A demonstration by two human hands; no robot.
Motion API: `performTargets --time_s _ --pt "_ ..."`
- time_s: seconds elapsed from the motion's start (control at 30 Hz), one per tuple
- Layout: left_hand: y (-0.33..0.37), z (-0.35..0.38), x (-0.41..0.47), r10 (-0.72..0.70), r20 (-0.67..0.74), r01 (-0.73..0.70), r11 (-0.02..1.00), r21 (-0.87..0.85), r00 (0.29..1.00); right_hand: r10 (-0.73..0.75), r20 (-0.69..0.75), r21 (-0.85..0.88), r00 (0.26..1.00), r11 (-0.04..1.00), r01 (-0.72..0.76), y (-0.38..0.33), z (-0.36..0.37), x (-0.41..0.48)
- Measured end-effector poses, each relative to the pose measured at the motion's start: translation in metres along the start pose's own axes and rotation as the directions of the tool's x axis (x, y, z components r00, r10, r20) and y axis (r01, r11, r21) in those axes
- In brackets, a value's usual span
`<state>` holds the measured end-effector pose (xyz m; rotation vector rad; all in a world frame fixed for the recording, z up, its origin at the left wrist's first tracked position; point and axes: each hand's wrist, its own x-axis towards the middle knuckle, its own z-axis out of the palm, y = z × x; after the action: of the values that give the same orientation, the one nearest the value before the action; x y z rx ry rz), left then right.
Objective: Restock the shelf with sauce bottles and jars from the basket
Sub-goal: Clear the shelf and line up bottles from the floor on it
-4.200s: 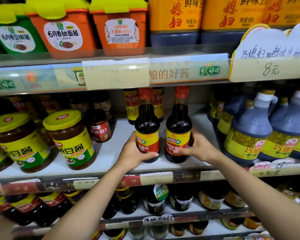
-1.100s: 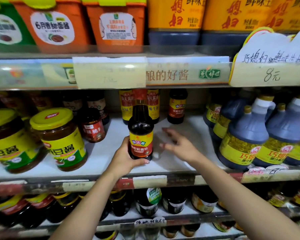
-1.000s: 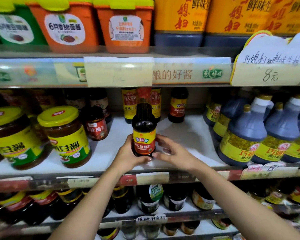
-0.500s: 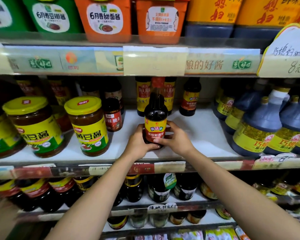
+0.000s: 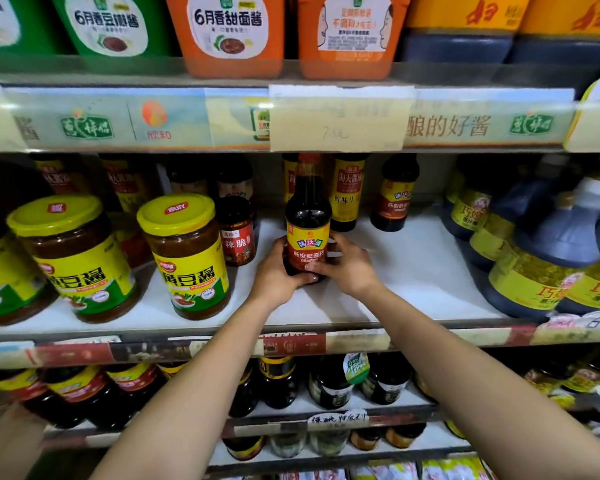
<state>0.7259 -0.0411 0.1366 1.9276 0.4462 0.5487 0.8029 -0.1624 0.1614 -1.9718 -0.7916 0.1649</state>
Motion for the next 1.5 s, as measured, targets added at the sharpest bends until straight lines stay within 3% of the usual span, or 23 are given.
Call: performTargets --time_s 0.67,0.9,1.07,1.3,1.5 --pt "-0.014 0.002 0.034 -0.036 -0.013 0.036 0.997 0.061 0.999 0.017 0.012 0.015 1.0 1.0 -0.017 0.006 0.013 0.032" --pt "-0.013 0.0 0.033 -0.067 0.014 0.067 0.998 0.0 0.998 0.037 0.038 0.04 0.999 0.998 -0.039 0.004 0.014 0.025" --pt "-0.011 -0.008 0.02 -0.069 0.072 0.075 0.993 -0.088 0.995 0.076 0.068 0.013 0.995 0.997 -0.077 0.002 0.005 0.008" --pt "0.001 -0.017 -0.023 -0.068 0.058 0.07 0.997 -0.033 0.996 0.074 0.047 0.014 0.996 0.997 -0.075 -0.001 -0.018 -0.036" --pt "0.039 -0.009 -0.067 0.024 0.096 -0.013 0.994 -0.113 0.995 0.063 -0.068 0.084 0.996 0.995 -0.057 0.007 -0.052 -0.093"
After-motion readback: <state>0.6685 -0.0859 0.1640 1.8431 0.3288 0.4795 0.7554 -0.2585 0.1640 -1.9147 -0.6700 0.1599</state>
